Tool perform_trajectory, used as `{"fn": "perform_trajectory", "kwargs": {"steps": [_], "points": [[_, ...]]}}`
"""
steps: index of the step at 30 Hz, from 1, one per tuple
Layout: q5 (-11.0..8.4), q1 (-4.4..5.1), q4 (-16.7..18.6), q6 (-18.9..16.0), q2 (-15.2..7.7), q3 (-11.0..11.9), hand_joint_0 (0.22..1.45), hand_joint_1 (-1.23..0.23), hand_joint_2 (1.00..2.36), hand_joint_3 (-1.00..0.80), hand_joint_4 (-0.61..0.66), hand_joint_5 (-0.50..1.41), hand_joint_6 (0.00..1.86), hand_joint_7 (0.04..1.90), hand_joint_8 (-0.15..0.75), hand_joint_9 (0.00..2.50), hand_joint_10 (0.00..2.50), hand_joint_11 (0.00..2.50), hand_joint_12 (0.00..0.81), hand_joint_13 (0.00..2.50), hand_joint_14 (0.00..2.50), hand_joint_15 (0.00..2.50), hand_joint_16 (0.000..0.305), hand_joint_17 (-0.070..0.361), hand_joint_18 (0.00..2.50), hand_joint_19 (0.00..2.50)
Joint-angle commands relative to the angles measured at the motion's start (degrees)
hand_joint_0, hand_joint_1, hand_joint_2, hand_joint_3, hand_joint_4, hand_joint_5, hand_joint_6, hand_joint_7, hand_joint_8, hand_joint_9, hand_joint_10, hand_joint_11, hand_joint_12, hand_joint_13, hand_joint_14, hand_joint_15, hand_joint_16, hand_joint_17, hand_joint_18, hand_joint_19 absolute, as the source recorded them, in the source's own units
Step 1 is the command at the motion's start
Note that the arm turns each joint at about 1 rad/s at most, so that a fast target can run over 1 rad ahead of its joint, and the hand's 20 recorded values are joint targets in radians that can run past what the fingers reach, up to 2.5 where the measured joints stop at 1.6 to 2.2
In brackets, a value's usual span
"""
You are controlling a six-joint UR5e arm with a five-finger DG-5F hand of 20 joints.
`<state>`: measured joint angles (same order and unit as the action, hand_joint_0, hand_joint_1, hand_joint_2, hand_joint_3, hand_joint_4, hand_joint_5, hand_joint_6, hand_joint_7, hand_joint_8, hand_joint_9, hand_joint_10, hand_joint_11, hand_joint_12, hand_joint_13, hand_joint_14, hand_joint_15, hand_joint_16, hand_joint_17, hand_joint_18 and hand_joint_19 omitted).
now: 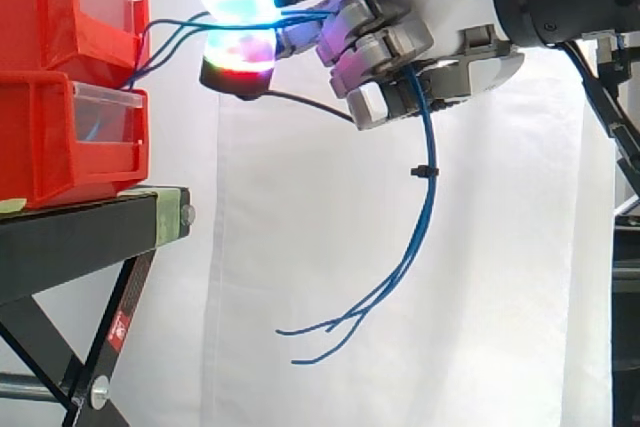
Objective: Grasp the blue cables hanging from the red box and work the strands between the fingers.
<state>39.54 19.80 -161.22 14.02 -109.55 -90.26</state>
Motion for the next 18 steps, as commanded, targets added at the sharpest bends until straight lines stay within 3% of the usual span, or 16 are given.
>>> {"fn": "perform_trajectory", "kwargs": {"steps": [1,4,6,8,9,10,11,13,14,15,16,17,18], "points": [[-0.08,0.15,-0.1,0.0,0.0,0.0,1.3,-0.76,1.01,-0.27,0.03,0.08,1.31,1.25,0.445,1.77,2.5,2.5,0.688,2.06,2.5,1.81,0.238,0.178,2.5,0.72],[-0.08,0.33,-0.1,0.0,0.0,0.0,1.25,-0.83,1.02,-0.34,0.07,0.04,1.39,1.21,0.445,1.77,2.5,2.5,0.688,2.06,2.5,1.81,0.238,0.178,2.5,0.72],[-0.08,0.33,-0.1,0.1,-0.1,0.0,1.12,-0.88,1.02,-0.48,0.08,-0.02,1.45,1.22,0.445,1.77,2.5,2.5,0.688,2.06,2.5,1.81,0.238,0.178,2.5,0.72],[-0.08,0.42,0.0,0.1,-0.1,0.0,1.1,-0.9,1.02,-0.64,0.08,-0.02,1.45,1.21,0.445,1.77,2.5,2.5,0.688,2.06,2.5,1.81,0.238,0.178,2.5,0.72],[-0.08,0.42,0.0,0.1,-0.1,-0.1,1.1,-0.91,1.02,-0.64,0.03,0.0,1.45,1.22,0.445,1.77,2.5,2.5,0.688,2.06,2.5,1.81,0.238,0.178,2.5,0.72],[-0.08,0.42,0.0,0.1,-0.1,-0.2,1.13,-0.9,1.02,-0.59,-0.02,-0.01,1.45,1.29,0.445,1.77,2.5,2.5,0.688,2.06,2.5,1.81,0.238,0.178,2.5,0.72],[-0.08,0.5,0.1,0.1,-0.1,-0.5,1.2,-0.88,1.02,-0.4,-0.11,0.0,1.47,1.47,0.445,1.77,2.5,2.5,0.688,2.06,2.5,1.81,0.238,0.178,2.5,0.72],[-0.08,0.59,1.0,0.1,-0.1,-1.1,1.36,-0.79,1.01,-0.14,-0.11,0.13,1.42,1.64,0.445,1.77,2.5,2.5,0.688,2.06,2.5,1.81,0.238,0.178,2.5,0.72],[-0.08,0.59,1.4,0.2,-0.1,-1.1,1.38,-0.76,1.01,-0.11,-0.09,0.18,1.37,1.65,0.445,1.77,2.5,2.5,0.688,2.06,2.5,1.81,0.238,0.178,2.5,0.72],[-0.08,0.59,2.0,0.2,-0.1,-1.4,1.38,-0.75,1.01,-0.1,-0.06,0.19,1.39,1.47,0.445,1.77,2.5,2.5,0.688,2.06,2.5,1.81,0.238,0.178,2.5,0.72],[-0.08,0.59,2.2,0.3,-0.1,-1.4,1.38,-0.73,1.01,-0.11,0.0,0.29,1.12,1.51,0.445,1.77,2.5,2.5,0.688,2.06,2.5,1.81,0.238,0.178,2.5,0.72],[-0.08,0.59,2.2,0.4,-0.1,-1.4,1.37,-0.68,1.01,-0.18,0.08,0.55,0.51,1.54,0.445,1.77,2.5,2.5,0.688,2.06,2.5,1.81,0.238,0.178,2.5,0.72],[-0.08,0.59,2.2,0.4,0.0,-1.4,1.34,-0.68,1.01,-0.23,0.14,0.6,0.39,1.48,0.445,1.77,2.5,2.5,0.688,2.06,2.5,1.81,0.238,0.178,2.5,0.72]]}}
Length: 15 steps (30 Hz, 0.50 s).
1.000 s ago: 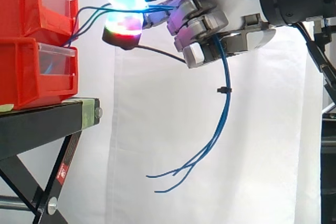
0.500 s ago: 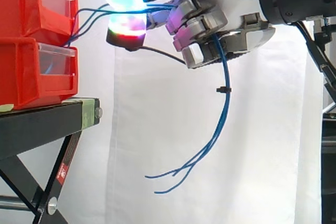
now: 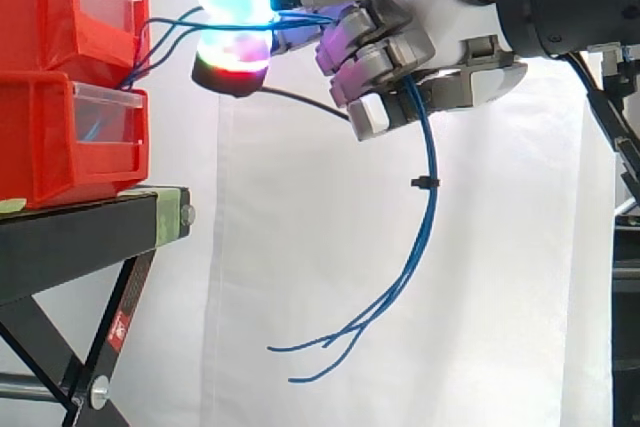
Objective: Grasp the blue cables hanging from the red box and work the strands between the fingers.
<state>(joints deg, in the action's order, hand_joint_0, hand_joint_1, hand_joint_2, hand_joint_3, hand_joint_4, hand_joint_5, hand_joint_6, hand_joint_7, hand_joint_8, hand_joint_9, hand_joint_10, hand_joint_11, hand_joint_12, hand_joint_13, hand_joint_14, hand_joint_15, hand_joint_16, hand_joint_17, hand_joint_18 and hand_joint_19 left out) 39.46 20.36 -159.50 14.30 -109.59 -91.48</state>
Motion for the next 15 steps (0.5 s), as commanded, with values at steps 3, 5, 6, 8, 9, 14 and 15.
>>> {"fn": "perform_trajectory", "kwargs": {"steps": [3,5,6,8,9,14,15], "points": [[0.09,0.03,0.7,0.4,0.0,-0.2,1.26,-0.7,1.01,-0.24,0.21,0.65,0.01,1.49,0.445,1.77,2.5,2.5,0.688,2.06,2.5,1.81,0.238,0.178,2.5,0.72],[0.09,0.03,0.7,0.6,0.0,-0.2,1.25,-0.7,1.01,-0.22,0.21,0.65,0.01,1.41,0.445,1.77,2.5,2.5,0.688,2.06,2.5,1.81,0.238,0.178,2.5,0.72],[0.09,-0.06,0.7,0.6,0.0,-0.2,1.3,-0.69,1.01,-0.16,0.18,0.67,0.02,1.39,0.445,1.77,2.5,2.5,0.688,2.06,2.5,1.81,0.238,0.178,2.5,0.72],[0.09,0.03,0.7,0.9,0.0,-0.1,1.37,-0.71,1.01,-0.06,0.11,0.71,0.01,1.46,0.445,1.77,2.5,2.5,0.688,2.06,2.5,1.81,0.238,0.178,2.5,0.72],[0.09,0.03,0.8,1.1,0.0,-0.1,1.4,-0.72,1.01,-0.01,0.05,0.75,0.01,1.56,0.445,1.77,2.5,2.5,0.688,2.06,2.5,1.81,0.238,0.178,2.5,0.72],[0.09,0.03,2.3,1.3,0.1,-0.1,1.41,-0.78,1.02,-0.05,0.01,0.83,0.0,1.58,0.445,1.77,2.5,2.5,0.688,2.06,2.5,1.81,0.238,0.178,2.5,0.72],[0.09,0.03,2.2,1.3,0.1,-0.1,1.36,-0.8,1.02,-0.08,0.07,0.83,0.01,1.43,0.445,1.77,2.5,2.5,0.688,2.06,2.5,1.81,0.238,0.178,2.5,0.72]]}}
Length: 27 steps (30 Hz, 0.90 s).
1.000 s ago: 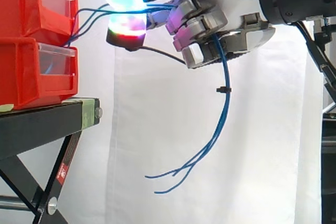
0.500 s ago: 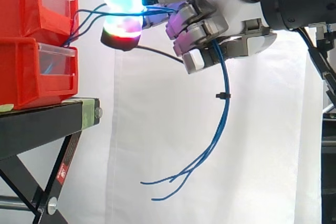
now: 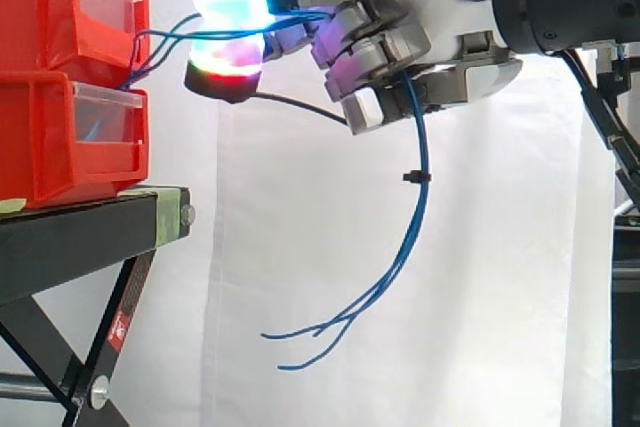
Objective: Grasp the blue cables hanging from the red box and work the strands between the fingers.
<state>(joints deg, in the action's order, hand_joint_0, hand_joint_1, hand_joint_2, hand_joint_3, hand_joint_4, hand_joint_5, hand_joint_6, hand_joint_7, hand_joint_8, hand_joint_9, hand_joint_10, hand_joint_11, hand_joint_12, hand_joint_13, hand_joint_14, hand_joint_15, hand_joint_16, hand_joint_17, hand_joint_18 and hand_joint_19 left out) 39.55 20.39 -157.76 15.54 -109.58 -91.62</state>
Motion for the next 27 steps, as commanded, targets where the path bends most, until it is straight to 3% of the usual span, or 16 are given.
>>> {"fn": "perform_trajectory", "kwargs": {"steps": [1,3,4,5,6,9,10,12,17,19,22,25,27], "points": [[0.0,0.0,0.5,0.1,0.1,-0.1,1.35,-0.81,1.02,-0.09,0.07,0.83,0.02,1.4,0.445,1.77,2.5,2.5,0.688,2.06,2.5,1.81,0.238,0.178,2.5,0.72],[0.0,0.0,0.5,0.1,0.1,-0.1,1.21,-0.86,1.01,0.02,0.15,0.79,0.02,1.16,0.445,1.77,2.5,2.5,0.688,2.06,2.5,1.81,0.238,0.178,2.5,0.72],[0.0,0.0,0.5,0.1,0.0,-0.1,1.2,-0.86,1.01,0.04,0.16,0.78,0.02,1.13,0.445,1.77,2.5,2.5,0.688,2.06,2.5,1.81,0.238,0.178,2.5,0.72],[0.0,0.0,0.5,0.0,0.1,-0.1,1.11,-0.87,1.02,0.13,0.25,0.73,0.02,1.03,0.445,1.77,2.5,2.5,0.688,2.06,2.5,1.81,0.238,0.178,2.5,0.72],[0.0,0.0,0.5,0.0,0.0,-0.1,0.96,-0.86,1.22,0.05,0.28,0.73,0.02,1.0,0.445,1.77,2.5,2.5,0.688,2.06,2.5,1.81,0.238,0.178,2.5,0.72],[0.09,0.0,0.4,-0.2,0.0,-0.1,0.83,-0.85,1.46,-0.1,0.3,0.66,0.02,0.96,0.445,1.77,2.5,2.5,0.688,2.06,2.5,1.81,0.238,0.178,2.5,0.72],[0.09,0.0,0.4,-0.3,0.1,0.0,0.9,-0.85,1.31,-0.04,0.27,0.65,0.02,0.97,0.445,1.77,2.5,2.5,0.688,2.06,2.5,1.81,0.238,0.178,2.5,0.72],[0.09,0.0,0.4,-0.3,0.1,-0.1,1.19,-0.84,1.0,0.04,0.16,0.6,0.02,1.03,0.445,1.77,2.5,2.5,0.688,2.06,2.5,1.81,0.238,0.178,2.5,0.72],[0.09,0.0,0.4,-0.3,0.1,0.0,1.35,-0.8,1.01,0.05,0.07,0.69,0.02,1.2,0.445,1.77,2.5,2.5,0.688,2.06,2.5,1.81,0.238,0.178,2.5,0.72],[0.09,0.0,0.4,-0.3,0.1,0.0,1.34,-0.8,1.01,0.04,0.05,0.69,0.02,1.22,0.445,1.77,2.5,2.5,0.688,2.06,2.5,1.81,0.238,0.178,2.5,0.72],[0.0,0.0,0.3,-0.4,0.1,0.0,1.14,-0.88,1.02,-0.07,0.08,0.51,0.02,1.22,0.445,1.77,2.5,2.5,0.688,2.06,2.5,1.81,0.238,0.178,2.5,0.72],[-0.09,0.0,0.2,-0.4,0.0,0.0,1.02,-0.86,1.02,-0.34,0.03,0.32,0.0,1.33,0.445,1.77,2.5,2.5,0.688,2.06,2.5,1.81,0.238,0.178,2.5,0.72],[-0.09,0.0,-0.1,-0.5,0.1,-0.1,1.01,-0.87,1.01,-0.71,0.0,0.14,0.3,1.24,0.445,1.77,2.5,2.5,0.688,2.06,2.5,1.81,0.238,0.178,2.5,0.72]]}}
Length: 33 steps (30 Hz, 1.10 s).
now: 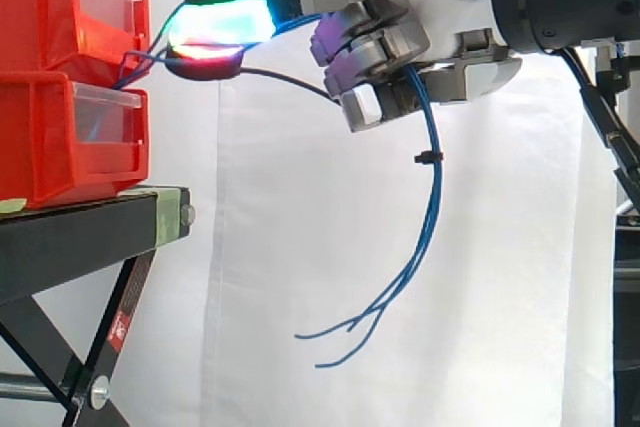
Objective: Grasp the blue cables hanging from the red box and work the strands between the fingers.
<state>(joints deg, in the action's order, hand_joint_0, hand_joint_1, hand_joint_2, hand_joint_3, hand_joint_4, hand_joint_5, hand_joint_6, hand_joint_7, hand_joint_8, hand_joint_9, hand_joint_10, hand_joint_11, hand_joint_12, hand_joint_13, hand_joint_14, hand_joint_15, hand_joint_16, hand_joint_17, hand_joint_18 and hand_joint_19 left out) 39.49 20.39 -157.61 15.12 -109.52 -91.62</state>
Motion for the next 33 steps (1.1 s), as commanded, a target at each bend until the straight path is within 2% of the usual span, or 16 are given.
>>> {"fn": "perform_trajectory", "kwargs": {"steps": [1,2,4,6,8,12,15,21,23,24,25,26,27,28,30,33], "points": [[-0.03,0.0,-0.2,-0.1,0.0,0.0,0.99,-0.88,1.01,-0.78,0.0,0.1,0.36,1.23,0.445,1.77,2.5,2.5,0.688,2.06,2.5,1.81,0.238,0.178,2.5,0.72],[-0.03,0.0,-0.2,-0.1,0.0,0.0,0.99,-0.89,1.0,-1.0,0.0,0.05,0.47,1.2,0.445,1.77,2.5,2.5,0.688,2.06,2.5,1.81,0.238,0.178,2.5,0.72],[0.06,0.0,-0.1,-0.1,0.0,0.0,1.01,-0.88,1.0,-1.0,-0.01,0.01,0.55,1.2,0.445,1.77,2.5,2.5,0.688,2.06,2.5,1.81,0.238,0.178,2.5,0.72],[0.06,0.0,0.0,0.1,0.0,0.0,1.02,-0.88,1.0,-1.0,0.0,-0.06,0.94,1.05,0.445,1.77,2.5,2.5,0.688,2.06,2.5,1.81,0.238,0.178,2.5,0.72],[-0.03,0.0,0.2,0.2,0.0,0.0,1.07,-0.87,1.0,-1.0,-0.01,-0.06,1.1,1.03,0.445,1.77,2.5,2.5,0.688,2.06,2.5,1.81,0.238,0.178,2.5,0.72],[-0.12,0.0,0.4,0.2,0.0,0.0,1.15,-0.84,1.0,-0.9,-0.01,-0.04,1.19,1.02,0.445,1.77,2.5,2.5,0.688,2.06,2.5,1.81,0.238,0.178,2.5,0.72],[-0.12,0.0,0.4,0.2,0.0,0.0,1.03,-0.8,1.01,-0.82,0.04,-0.04,1.1,1.02,0.445,1.77,2.5,2.5,0.688,2.06,2.5,1.81,0.238,0.178,2.5,0.72],[-0.21,0.0,0.4,0.2,-0.1,0.0,0.88,-0.75,1.0,-1.0,0.09,0.01,0.91,1.05,0.445,1.77,2.5,2.5,0.688,2.06,2.5,1.81,0.238,0.178,2.5,0.72],[-0.21,0.0,0.4,0.2,-0.1,0.0,0.83,-0.76,1.0,-1.0,0.12,0.11,0.67,1.18,0.445,1.77,2.5,2.5,0.688,2.06,2.5,1.81,0.238,0.178,2.5,0.72],[-0.21,0.0,0.4,0.2,-0.1,0.0,0.79,-0.74,1.0,-1.0,0.13,0.11,0.65,1.18,0.445,1.77,2.5,2.5,0.688,2.06,2.5,1.81,0.238,0.178,2.5,0.72],[-0.21,0.0,0.4,0.3,0.0,0.0,0.78,-0.69,1.0,-1.0,0.13,0.02,0.86,1.06,0.445,1.77,2.5,2.5,0.688,2.06,2.5,1.81,0.238,0.178,2.5,0.72],[-0.21,0.0,0.4,0.3,0.0,0.0,0.75,-0.67,1.0,-1.0,0.14,0.02,0.83,1.06,0.445,1.77,2.5,2.5,0.688,2.06,2.5,1.81,0.238,0.178,2.5,0.72],[-0.21,0.0,0.4,0.3,0.0,0.0,0.72,-0.69,1.0,-1.0,0.15,0.11,0.61,1.18,0.445,1.77,2.5,2.5,0.688,2.06,2.5,1.81,0.238,0.178,2.5,0.72],[-0.21,0.0,0.4,0.3,0.0,0.0,0.71,-0.65,1.0,-1.0,0.16,0.03,0.82,1.05,0.445,1.77,2.5,2.5,0.688,2.06,2.5,1.81,0.238,0.178,2.5,0.72],[-0.12,0.0,0.2,0.4,-0.1,0.0,0.7,-0.69,1.0,-1.0,0.16,0.18,0.41,1.28,0.445,1.77,2.5,2.5,0.688,2.06,2.5,1.81,0.238,0.178,2.5,0.72],[0.15,-0.18,0.2,0.6,-0.1,0.0,0.7,-0.7,1.0,-1.0,0.18,0.18,0.4,1.28,0.445,1.77,2.5,2.5,0.688,2.06,2.5,1.81,0.238,0.178,2.5,0.72]]}}
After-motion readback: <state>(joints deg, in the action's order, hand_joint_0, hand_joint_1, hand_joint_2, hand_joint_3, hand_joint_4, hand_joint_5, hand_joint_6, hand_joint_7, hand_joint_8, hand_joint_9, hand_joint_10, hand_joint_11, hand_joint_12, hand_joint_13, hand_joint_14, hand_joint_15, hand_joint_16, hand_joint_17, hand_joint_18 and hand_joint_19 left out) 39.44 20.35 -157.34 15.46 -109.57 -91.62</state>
